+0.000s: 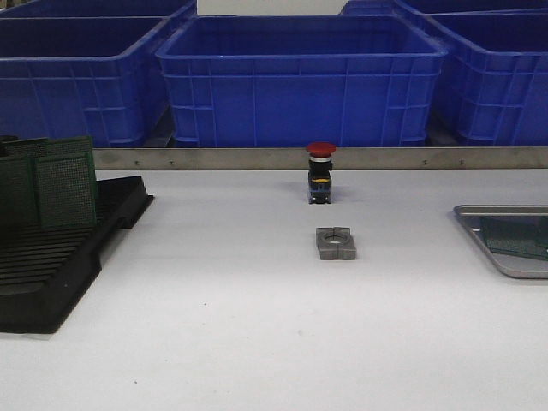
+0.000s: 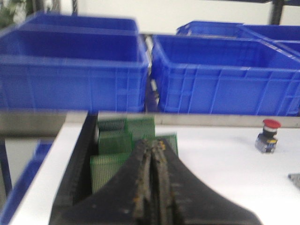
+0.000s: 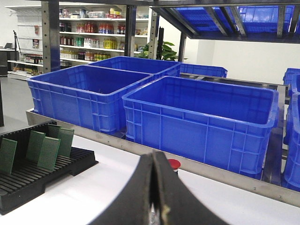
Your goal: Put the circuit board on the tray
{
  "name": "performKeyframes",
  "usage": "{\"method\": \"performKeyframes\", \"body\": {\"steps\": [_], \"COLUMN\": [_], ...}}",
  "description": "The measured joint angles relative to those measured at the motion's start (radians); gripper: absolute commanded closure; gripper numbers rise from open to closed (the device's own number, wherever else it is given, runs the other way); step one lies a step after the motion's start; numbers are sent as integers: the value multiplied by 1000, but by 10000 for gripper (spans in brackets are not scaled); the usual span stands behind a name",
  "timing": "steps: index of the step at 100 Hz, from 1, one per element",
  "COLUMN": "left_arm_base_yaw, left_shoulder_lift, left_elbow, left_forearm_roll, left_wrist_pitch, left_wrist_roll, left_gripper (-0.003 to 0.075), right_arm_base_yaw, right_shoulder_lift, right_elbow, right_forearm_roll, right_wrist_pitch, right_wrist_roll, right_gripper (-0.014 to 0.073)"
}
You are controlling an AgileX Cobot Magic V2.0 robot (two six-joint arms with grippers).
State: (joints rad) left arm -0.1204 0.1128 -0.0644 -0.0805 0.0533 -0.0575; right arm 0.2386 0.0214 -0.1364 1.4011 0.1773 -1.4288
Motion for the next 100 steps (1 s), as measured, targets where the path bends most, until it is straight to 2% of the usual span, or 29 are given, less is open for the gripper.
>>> {"method": "performKeyframes", "body": {"steps": [10,22,44,100], "left_arm_base_yaw": [60,98,101,101], "left_shoulder_lift": [-70,-117,-117,-117], "left_elbow": [66,66,66,66], "left_forearm_roll": [46,80,70,68], "left_wrist_pitch": [73,106,147,150], "left_wrist_roll": [-85,-78,22,31], "left_gripper": [741,741,741,741], "right_arm_base_yaw": [0,0,0,0], "right_shoulder_lift": [0,0,-2,-2], "right_elbow": [0,0,2,2], "right_forearm_roll": [0,0,0,0], "right_wrist_pitch": [0,2,6,6], "right_wrist_roll": [0,0,0,0], "right_gripper": [706,706,706,706]}}
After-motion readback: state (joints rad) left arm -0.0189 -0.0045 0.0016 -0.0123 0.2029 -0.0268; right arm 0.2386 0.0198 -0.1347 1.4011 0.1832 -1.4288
